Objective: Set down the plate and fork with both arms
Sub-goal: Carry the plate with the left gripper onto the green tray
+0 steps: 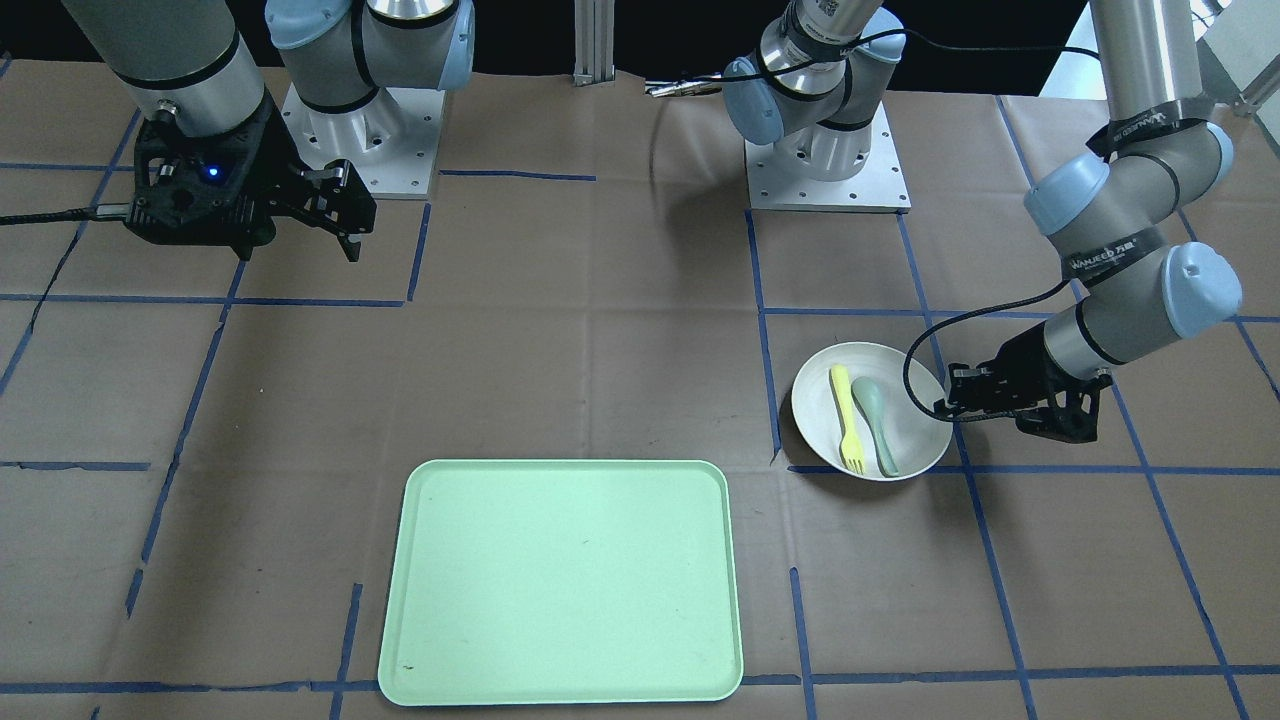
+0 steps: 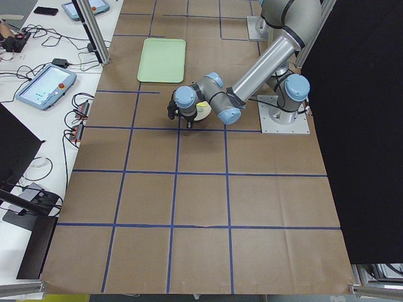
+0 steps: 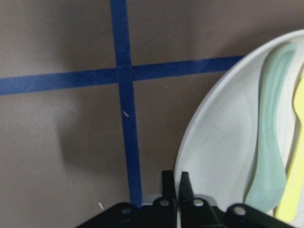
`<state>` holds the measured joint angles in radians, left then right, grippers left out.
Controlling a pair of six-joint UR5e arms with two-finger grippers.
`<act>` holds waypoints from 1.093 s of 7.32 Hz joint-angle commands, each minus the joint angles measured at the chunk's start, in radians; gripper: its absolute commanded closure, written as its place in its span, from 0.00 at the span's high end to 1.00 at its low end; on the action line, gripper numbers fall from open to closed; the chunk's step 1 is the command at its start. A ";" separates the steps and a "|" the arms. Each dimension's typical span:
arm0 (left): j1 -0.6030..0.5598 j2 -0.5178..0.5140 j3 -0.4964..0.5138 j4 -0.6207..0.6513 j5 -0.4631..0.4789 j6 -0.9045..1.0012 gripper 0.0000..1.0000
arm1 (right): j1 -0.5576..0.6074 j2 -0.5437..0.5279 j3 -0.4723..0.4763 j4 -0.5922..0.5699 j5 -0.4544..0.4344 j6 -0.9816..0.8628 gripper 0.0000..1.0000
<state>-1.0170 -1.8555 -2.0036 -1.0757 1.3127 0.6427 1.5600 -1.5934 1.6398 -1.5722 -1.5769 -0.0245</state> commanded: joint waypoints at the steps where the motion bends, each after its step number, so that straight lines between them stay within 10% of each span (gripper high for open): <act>1: -0.032 0.036 -0.006 -0.006 -0.085 -0.108 0.00 | 0.000 0.000 0.000 0.000 0.000 0.000 1.00; 5: -0.373 0.023 0.067 0.054 -0.105 -0.397 0.00 | 0.000 0.000 0.000 0.000 0.000 0.000 1.00; 8: -0.564 -0.204 0.329 0.054 -0.107 -0.498 0.00 | 0.000 0.000 0.000 0.000 0.000 0.000 1.00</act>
<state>-1.5036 -1.9552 -1.7920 -1.0216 1.2052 0.1906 1.5600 -1.5938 1.6398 -1.5723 -1.5769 -0.0245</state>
